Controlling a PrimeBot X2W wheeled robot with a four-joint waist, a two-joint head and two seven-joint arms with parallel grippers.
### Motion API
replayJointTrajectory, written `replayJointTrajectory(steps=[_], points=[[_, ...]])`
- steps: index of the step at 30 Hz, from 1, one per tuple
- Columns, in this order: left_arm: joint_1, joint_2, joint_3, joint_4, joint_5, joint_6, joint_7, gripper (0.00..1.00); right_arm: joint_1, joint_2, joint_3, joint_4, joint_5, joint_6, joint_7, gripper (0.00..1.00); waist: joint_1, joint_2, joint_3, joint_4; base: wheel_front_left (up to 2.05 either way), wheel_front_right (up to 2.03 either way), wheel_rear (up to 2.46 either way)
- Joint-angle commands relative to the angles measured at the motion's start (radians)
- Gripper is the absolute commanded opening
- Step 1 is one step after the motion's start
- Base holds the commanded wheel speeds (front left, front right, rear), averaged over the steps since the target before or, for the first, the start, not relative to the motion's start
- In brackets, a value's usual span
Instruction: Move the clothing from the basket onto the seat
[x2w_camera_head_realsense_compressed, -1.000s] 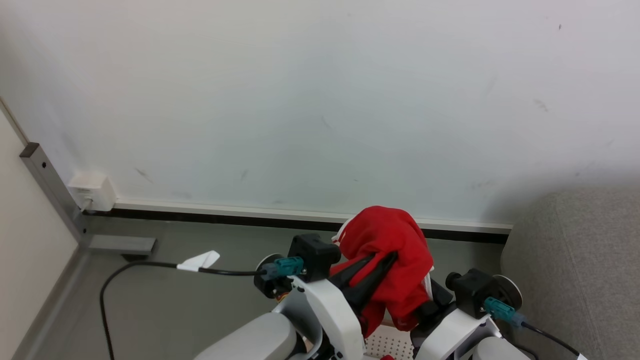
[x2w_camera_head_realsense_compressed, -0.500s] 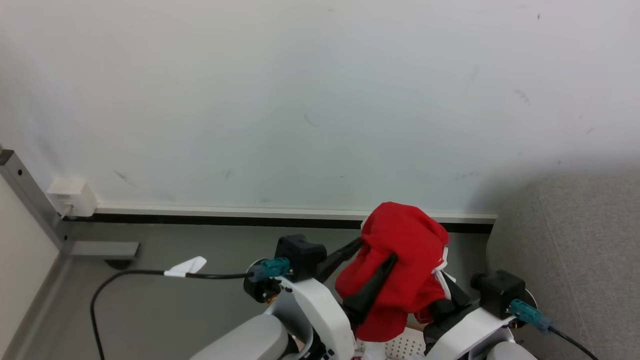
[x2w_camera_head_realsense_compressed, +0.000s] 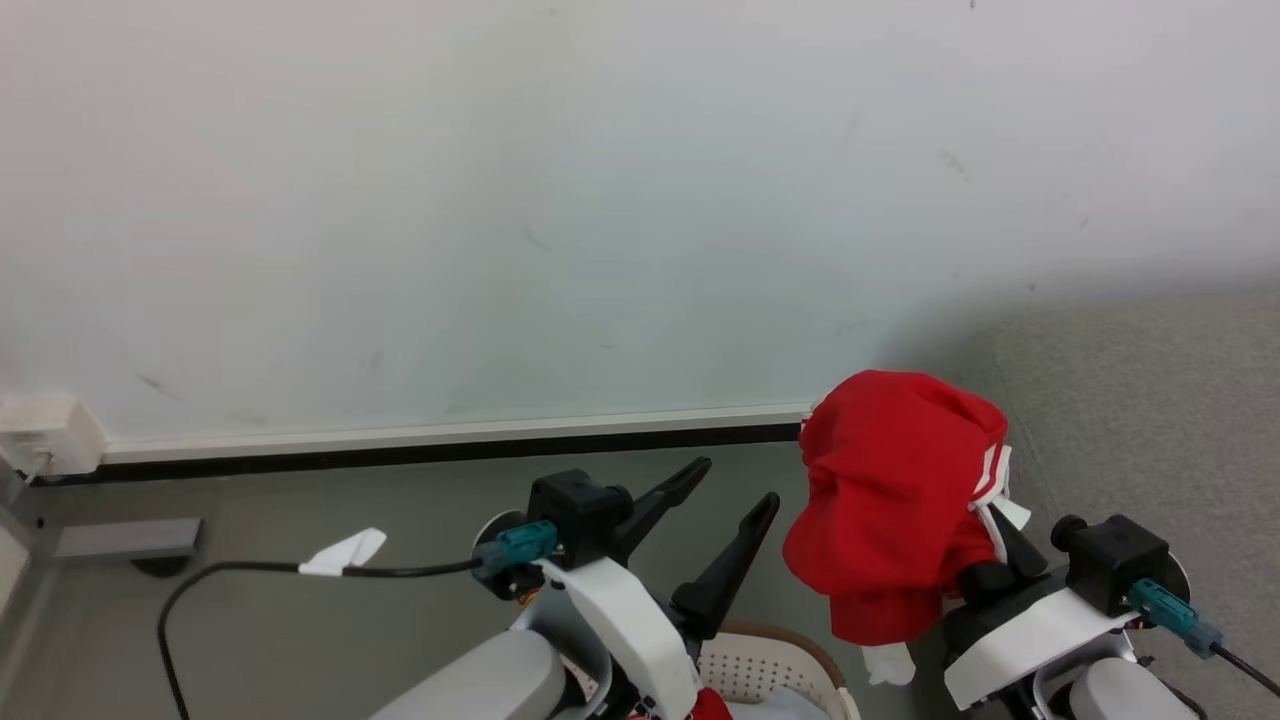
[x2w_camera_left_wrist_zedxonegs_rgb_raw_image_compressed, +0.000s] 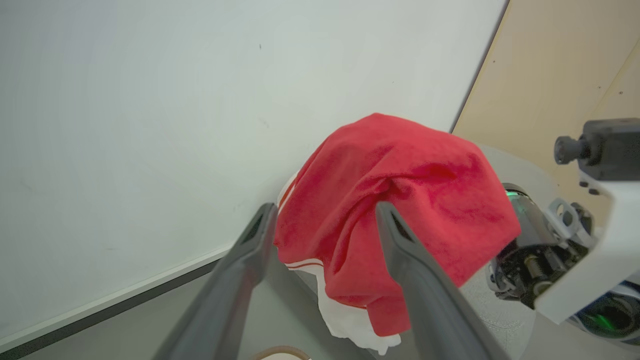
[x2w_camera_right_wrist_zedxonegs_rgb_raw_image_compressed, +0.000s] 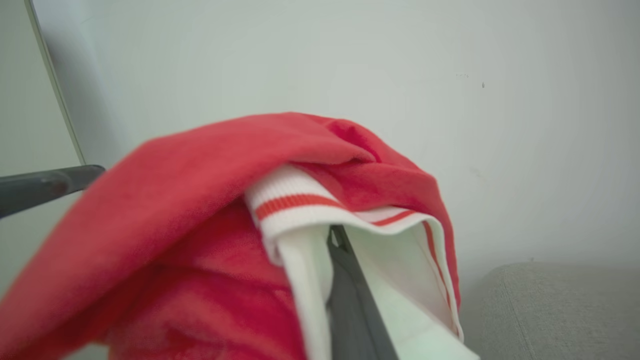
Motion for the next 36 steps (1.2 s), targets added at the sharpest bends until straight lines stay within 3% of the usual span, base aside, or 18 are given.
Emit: replayJointTrajectory(steps=[1, 9, 26, 36], points=[[0.01, 0.005, 0.002, 0.001, 0.009, -0.002, -0.015, 1.0, 0.011, -0.015, -0.006, -0.014, -0.01, -0.002, 0.0, 0.0, 0.0, -0.0001, 0.008, -0.033, 0.0, 0.0, 0.0], [0.017, 0.02, 0.003, 0.007, 0.035, -0.017, -0.057, 1.0, 0.009, -0.057, -0.059, -0.085, -0.045, -0.002, 0.0, 0.0, 0.0, -0.0001, 0.031, -0.137, 0.0, 0.0, 0.0], [0.011, 0.018, -0.001, 0.019, 0.109, -0.057, -0.092, 1.0, 0.05, -0.06, -0.185, -0.183, -0.092, -0.002, 0.0, 0.0, 0.0, -0.0001, 0.083, -0.336, 0.0, 0.0, 0.0], [0.007, 0.015, -0.012, 0.027, 0.139, -0.087, -0.094, 1.0, 0.058, -0.06, -0.23, -0.209, -0.105, -0.002, 0.0, 0.0, 0.0, -0.0001, 0.123, -0.408, 0.0, 0.0, 0.0]])
